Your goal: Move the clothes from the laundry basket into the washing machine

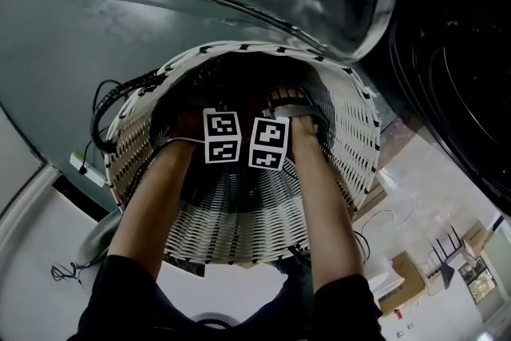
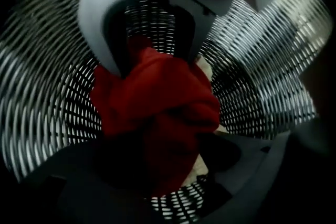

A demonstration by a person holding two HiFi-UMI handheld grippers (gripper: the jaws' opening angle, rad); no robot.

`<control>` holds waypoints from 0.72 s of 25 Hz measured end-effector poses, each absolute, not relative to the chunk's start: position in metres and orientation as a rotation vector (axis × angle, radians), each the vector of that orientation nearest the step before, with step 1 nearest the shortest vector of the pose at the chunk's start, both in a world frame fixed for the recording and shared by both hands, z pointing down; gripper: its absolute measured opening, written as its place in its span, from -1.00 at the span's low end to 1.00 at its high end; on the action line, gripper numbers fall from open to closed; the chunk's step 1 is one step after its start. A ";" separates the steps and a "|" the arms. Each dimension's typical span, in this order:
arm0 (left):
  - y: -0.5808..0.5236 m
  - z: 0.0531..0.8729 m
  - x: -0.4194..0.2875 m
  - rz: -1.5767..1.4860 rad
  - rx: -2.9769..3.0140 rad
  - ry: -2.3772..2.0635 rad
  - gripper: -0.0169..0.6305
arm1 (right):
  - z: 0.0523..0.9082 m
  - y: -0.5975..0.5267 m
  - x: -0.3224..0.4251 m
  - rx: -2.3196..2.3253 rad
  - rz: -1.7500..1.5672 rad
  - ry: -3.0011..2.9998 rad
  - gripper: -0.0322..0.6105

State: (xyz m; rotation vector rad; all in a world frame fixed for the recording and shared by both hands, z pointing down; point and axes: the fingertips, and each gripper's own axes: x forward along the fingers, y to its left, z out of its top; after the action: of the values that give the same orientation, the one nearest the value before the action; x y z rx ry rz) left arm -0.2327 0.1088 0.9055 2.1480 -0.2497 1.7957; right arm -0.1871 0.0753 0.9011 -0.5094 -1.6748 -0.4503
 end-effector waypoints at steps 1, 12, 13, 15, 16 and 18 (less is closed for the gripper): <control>0.108 0.909 -0.233 1.788 2.141 -0.258 0.12 | 0.906 0.076 -0.187 -0.504 -0.455 -1.669 0.07; 0.104 0.863 -0.229 1.648 2.134 -0.336 -0.60 | 0.859 0.077 -0.192 -0.420 -0.289 -1.733 -0.70; 0.103 0.854 -0.229 1.641 2.138 -0.345 -0.61 | 0.849 0.075 -0.193 -0.401 -0.281 -1.747 -0.70; 0.100 0.832 -0.229 1.621 2.145 -0.372 -0.61 | 0.828 0.071 -0.194 -0.363 -0.260 -1.775 -0.70; 0.098 0.821 -0.229 1.608 2.148 -0.393 -0.61 | 0.816 0.069 -0.195 -0.343 -0.245 -1.790 -0.70; 0.092 0.795 -0.230 1.581 2.153 -0.442 -0.62 | 0.790 0.063 -0.196 -0.301 -0.217 -1.823 -0.70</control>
State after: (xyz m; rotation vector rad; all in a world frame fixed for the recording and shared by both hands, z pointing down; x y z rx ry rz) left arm -0.2300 0.0921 0.7952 2.1534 -0.4423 1.5812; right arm -0.1957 0.0628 0.7902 -0.3009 -1.8233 -0.2171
